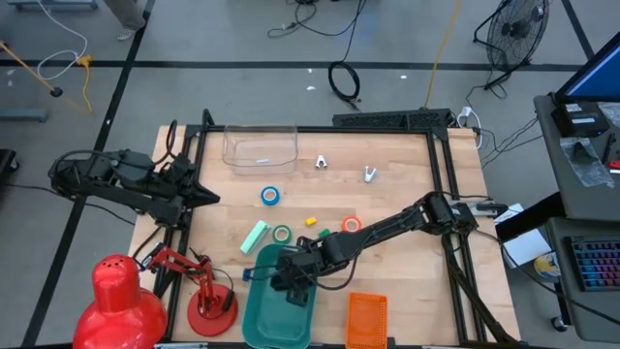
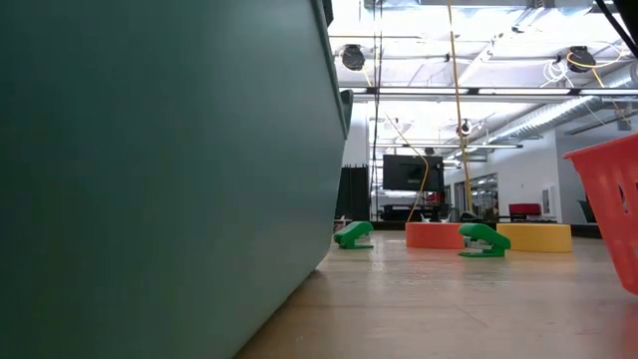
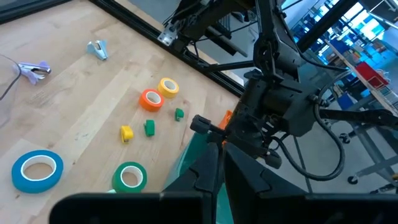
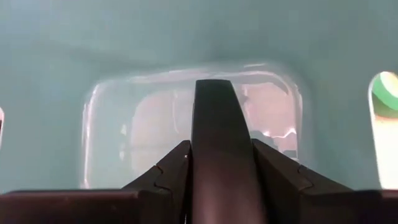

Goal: Pick and place Stapler, Stapler remover, tape
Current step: Put the black stapler into the green bin

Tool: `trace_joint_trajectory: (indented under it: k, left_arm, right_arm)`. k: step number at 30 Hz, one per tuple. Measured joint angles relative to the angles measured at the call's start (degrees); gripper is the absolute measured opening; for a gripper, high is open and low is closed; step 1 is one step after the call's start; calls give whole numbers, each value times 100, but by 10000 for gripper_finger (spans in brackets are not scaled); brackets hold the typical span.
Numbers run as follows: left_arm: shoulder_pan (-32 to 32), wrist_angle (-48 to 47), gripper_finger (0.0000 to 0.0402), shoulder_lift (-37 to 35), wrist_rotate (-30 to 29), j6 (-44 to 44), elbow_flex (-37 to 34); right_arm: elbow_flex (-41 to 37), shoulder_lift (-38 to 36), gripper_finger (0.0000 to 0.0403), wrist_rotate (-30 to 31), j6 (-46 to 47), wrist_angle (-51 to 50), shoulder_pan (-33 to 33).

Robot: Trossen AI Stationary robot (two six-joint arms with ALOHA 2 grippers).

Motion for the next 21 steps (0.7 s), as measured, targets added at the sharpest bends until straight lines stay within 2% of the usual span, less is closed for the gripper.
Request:
trace_joint_trajectory:
  k: [5, 11, 18, 21]
  left_arm:
    - [0, 1, 26, 0, -21, 13, 0]
    - [2, -8, 26, 2, -50, 12, 0]
    - [2, -92, 26, -4, -50, -9, 0]
    - [2, -90, 26, -4, -90, -3, 0]
  right_arm:
    - [-7, 128, 153, -131, -317, -176, -15]
    - [11, 370, 144, -526, -616, -95, -5]
    - [-15, 282, 138, 12, -548, -163, 24]
    - [-26, 207, 137, 31, -483, -210, -40]
